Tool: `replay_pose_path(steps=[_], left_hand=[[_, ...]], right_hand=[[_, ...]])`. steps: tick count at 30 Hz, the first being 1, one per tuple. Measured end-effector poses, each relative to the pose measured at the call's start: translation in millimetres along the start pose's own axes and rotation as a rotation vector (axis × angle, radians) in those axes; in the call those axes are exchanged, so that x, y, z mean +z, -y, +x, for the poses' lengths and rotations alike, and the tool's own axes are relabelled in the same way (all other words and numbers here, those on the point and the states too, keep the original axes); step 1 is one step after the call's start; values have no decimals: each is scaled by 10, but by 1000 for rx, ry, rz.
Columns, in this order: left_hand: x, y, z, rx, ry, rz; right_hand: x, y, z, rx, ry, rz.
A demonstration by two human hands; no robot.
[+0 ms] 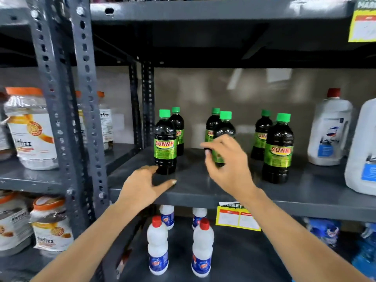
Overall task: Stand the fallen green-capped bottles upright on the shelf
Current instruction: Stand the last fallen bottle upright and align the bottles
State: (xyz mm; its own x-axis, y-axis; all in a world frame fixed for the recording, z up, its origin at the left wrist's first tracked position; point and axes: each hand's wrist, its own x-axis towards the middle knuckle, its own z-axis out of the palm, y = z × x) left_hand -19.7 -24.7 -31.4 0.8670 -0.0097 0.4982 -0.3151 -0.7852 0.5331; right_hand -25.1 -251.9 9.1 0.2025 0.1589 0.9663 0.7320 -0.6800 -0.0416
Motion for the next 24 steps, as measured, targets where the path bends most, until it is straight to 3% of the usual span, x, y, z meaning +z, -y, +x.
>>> replay_pose_path(steps=[3,8,11,24], left_hand=[[-141,139,-14,15,-16,65],[-192,303,-35,-64,80,364],[-141,325,-44,-25,91,478],[-126,336,-35,23,102,594]], right_hand=[[412,209,101,123,151,130],[998,233,257,597,305,198],[1188,130,260,758,410,267],[1250,123,154,764,392,219]])
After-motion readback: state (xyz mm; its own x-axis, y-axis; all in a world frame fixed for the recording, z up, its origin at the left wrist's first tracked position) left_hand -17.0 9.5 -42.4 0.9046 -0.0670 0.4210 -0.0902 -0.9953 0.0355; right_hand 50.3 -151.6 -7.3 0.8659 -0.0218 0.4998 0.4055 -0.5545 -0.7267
